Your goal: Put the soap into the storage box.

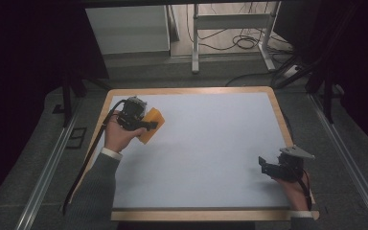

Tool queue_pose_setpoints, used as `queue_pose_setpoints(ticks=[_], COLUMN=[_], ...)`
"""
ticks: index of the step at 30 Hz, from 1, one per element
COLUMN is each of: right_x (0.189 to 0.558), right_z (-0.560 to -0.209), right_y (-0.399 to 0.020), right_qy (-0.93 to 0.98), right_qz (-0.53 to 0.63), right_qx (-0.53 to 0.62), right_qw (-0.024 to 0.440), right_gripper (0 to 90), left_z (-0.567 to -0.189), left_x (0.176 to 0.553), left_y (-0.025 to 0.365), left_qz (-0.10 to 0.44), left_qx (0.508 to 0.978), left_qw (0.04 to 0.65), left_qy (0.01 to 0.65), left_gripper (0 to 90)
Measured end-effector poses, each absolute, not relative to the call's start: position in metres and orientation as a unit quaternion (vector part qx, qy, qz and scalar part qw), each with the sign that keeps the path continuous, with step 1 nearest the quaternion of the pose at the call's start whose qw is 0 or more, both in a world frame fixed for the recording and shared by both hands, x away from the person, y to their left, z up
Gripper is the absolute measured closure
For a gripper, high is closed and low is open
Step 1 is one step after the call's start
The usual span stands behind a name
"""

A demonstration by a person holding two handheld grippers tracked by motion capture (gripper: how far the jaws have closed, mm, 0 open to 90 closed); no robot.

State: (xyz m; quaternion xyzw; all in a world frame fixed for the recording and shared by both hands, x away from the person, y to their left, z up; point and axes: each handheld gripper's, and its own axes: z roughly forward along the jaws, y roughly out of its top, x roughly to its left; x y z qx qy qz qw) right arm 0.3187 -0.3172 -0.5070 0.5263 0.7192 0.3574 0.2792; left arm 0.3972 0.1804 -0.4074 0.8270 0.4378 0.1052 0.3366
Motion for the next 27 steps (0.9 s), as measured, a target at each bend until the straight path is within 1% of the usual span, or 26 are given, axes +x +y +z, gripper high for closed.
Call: queue_pose_setpoints(ticks=[27], right_x=[0.32], right_z=[-0.509], right_y=[-0.318], right_qy=[0.72], right_qz=[0.353], right_qx=[0.528], right_qw=[0.28], right_gripper=[7.3], left_z=[-0.41], left_x=[0.418], left_y=[0.196], left_qz=[0.103], left_qx=[0.821], left_qw=[0.318], left_qy=[0.463], left_gripper=[61.1])
